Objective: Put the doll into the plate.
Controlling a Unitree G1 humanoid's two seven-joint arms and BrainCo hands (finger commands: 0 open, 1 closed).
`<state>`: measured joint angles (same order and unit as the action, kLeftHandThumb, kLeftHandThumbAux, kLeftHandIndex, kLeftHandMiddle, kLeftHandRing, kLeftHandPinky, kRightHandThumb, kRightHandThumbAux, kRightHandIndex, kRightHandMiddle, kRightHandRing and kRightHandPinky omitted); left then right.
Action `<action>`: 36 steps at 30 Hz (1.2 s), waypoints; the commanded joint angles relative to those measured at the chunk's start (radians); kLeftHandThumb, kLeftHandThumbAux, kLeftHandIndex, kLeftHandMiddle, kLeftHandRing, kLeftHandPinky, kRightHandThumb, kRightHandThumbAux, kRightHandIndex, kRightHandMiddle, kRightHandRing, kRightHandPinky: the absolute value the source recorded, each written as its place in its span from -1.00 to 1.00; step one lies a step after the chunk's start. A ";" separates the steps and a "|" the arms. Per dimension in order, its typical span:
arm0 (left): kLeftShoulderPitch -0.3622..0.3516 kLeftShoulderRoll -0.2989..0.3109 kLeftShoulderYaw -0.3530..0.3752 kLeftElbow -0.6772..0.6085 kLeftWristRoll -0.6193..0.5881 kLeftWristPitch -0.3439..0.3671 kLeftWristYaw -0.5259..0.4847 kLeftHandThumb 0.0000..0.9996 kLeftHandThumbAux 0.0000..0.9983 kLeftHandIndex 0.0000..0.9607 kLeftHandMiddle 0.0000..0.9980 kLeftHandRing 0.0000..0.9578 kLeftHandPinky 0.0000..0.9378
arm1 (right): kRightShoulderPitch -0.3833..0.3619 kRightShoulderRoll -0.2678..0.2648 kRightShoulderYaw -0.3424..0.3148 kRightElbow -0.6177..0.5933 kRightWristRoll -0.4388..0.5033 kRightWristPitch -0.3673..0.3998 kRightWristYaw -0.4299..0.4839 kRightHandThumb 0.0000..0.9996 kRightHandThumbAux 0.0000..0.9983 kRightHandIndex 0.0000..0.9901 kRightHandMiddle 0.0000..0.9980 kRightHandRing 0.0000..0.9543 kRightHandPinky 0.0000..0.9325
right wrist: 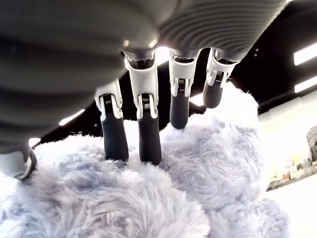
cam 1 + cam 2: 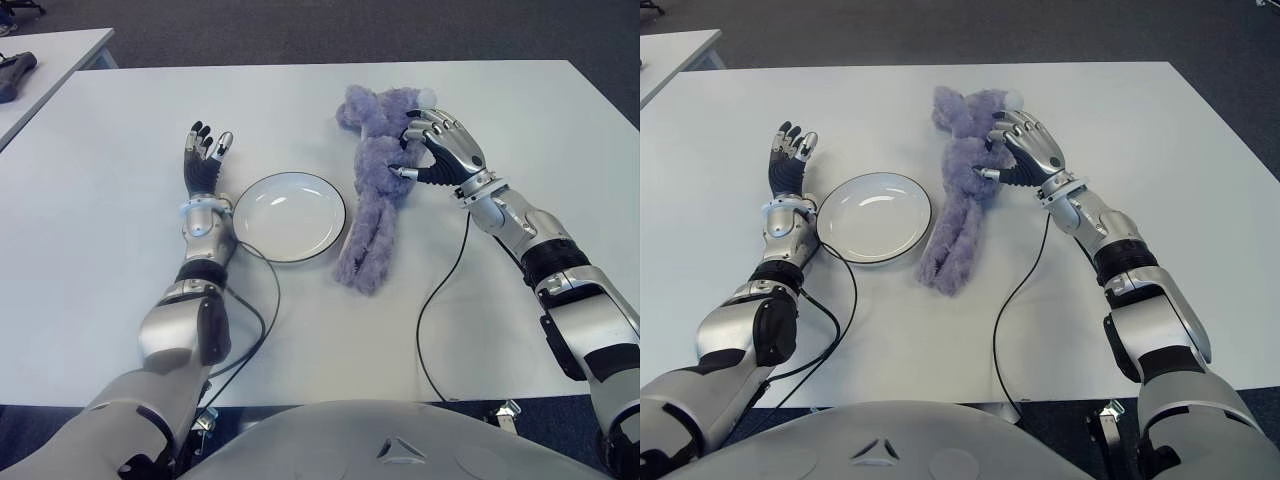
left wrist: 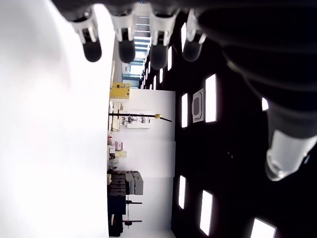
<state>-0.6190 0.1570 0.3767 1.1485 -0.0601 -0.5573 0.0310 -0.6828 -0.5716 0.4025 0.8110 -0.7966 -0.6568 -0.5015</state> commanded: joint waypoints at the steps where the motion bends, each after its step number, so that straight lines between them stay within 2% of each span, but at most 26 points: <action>1: 0.260 -0.116 0.014 0.164 -0.025 0.044 0.031 -1.00 0.11 -0.92 -0.79 -0.89 -1.00 | -0.014 -0.005 0.036 0.012 -0.053 0.022 -0.005 -0.43 -0.30 -1.00 -1.00 -1.00 -1.00; 7: 0.260 -0.115 0.013 0.164 -0.024 0.045 0.032 -1.00 0.12 -0.92 -0.79 -0.88 -1.00 | -0.015 -0.003 0.042 -0.002 -0.062 0.036 -0.004 -0.44 -0.33 -1.00 -1.00 -1.00 -1.00; 19: 0.260 -0.114 0.011 0.164 -0.023 0.045 0.031 -1.00 0.11 -0.93 -0.79 -0.88 -1.00 | -0.017 0.001 0.061 -0.060 -0.129 0.063 -0.059 -0.42 -0.33 -1.00 -1.00 -1.00 -1.00; 23: 0.260 -0.115 0.012 0.164 -0.024 0.043 0.029 -1.00 0.12 -0.92 -0.79 -0.88 -1.00 | -0.017 -0.002 0.070 -0.084 -0.148 0.034 -0.091 -0.40 -0.30 -1.00 -1.00 -1.00 -1.00; 28: 0.260 -0.115 0.016 0.163 -0.029 0.043 0.024 -1.00 0.12 -0.91 -0.79 -0.88 -1.00 | -0.020 -0.008 0.088 -0.110 -0.183 -0.024 -0.186 -0.36 -0.25 -1.00 -1.00 -1.00 -1.00; 36: 0.261 -0.115 0.012 0.164 -0.025 0.042 0.024 -1.00 0.12 -0.92 -0.79 -0.89 -1.00 | -0.040 -0.014 0.112 -0.118 -0.231 -0.047 -0.267 -0.35 -0.19 -1.00 -1.00 -1.00 -1.00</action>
<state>-0.6192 0.1569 0.3748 1.1485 -0.0598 -0.5574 0.0311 -0.6855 -0.5728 0.4723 0.7098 -0.9560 -0.6725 -0.7075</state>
